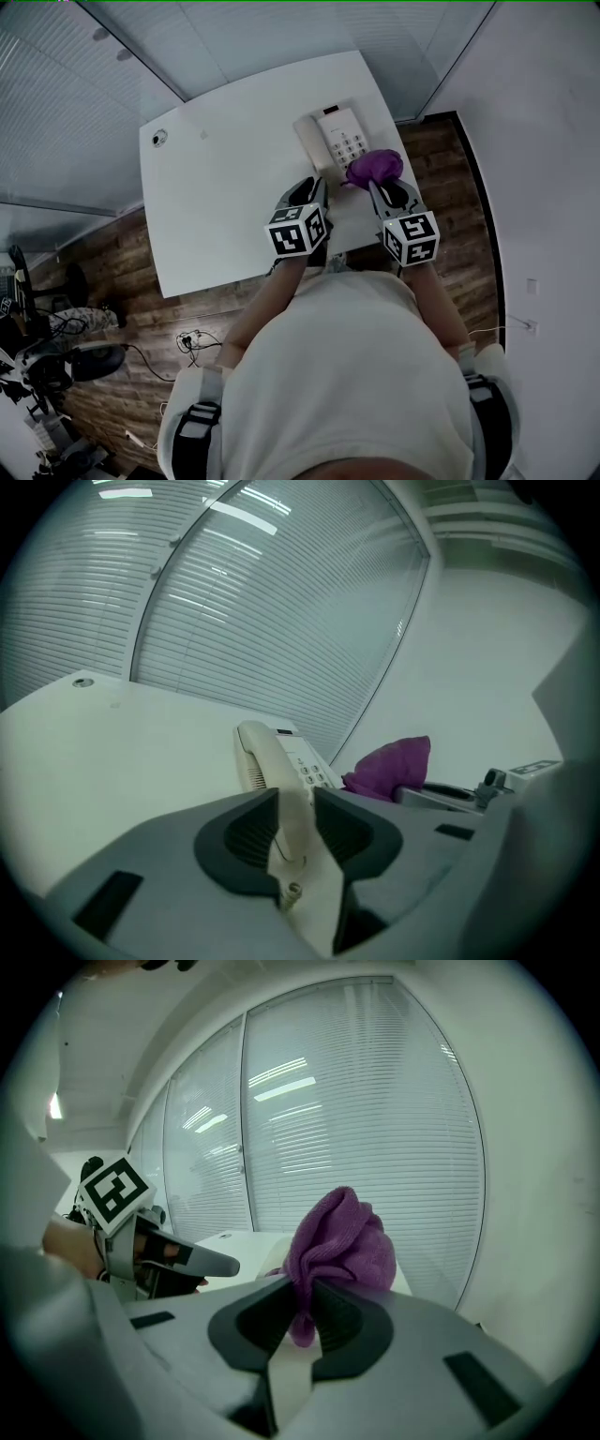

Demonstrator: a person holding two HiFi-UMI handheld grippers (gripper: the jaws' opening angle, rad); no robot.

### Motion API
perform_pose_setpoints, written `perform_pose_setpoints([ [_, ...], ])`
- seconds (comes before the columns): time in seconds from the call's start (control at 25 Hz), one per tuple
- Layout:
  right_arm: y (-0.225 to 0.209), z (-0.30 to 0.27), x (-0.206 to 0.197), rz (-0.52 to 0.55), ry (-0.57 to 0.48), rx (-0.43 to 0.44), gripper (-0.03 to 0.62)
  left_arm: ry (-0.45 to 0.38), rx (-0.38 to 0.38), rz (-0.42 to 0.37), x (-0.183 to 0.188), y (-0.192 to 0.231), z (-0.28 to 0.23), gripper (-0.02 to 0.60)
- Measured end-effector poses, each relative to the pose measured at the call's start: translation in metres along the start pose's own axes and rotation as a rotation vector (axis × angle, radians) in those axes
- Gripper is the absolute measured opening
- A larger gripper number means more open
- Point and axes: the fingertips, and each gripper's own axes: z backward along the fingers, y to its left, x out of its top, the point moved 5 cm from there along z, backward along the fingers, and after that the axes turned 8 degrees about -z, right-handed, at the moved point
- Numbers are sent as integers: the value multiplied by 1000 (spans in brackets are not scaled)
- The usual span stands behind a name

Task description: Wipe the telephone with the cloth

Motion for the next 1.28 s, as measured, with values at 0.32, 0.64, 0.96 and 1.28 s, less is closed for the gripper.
perform_pose_setpoints([
  [0.32, -18, -13, 15, 18, -25, 12, 46, 58, 79, 27, 2, 8, -39, 217],
  [0.64, -38, -23, 20, 11, -16, 19, 46, 81, 167, 14, 11, 13, -67, 245],
  [0.96, -43, -39, 25, 2, -9, 41, 46, 114, 309, -103, 18, 16, -91, 278],
  [1.28, -49, -42, 19, -6, 12, 55, 46, 105, 388, -102, 19, 16, -95, 278],
])
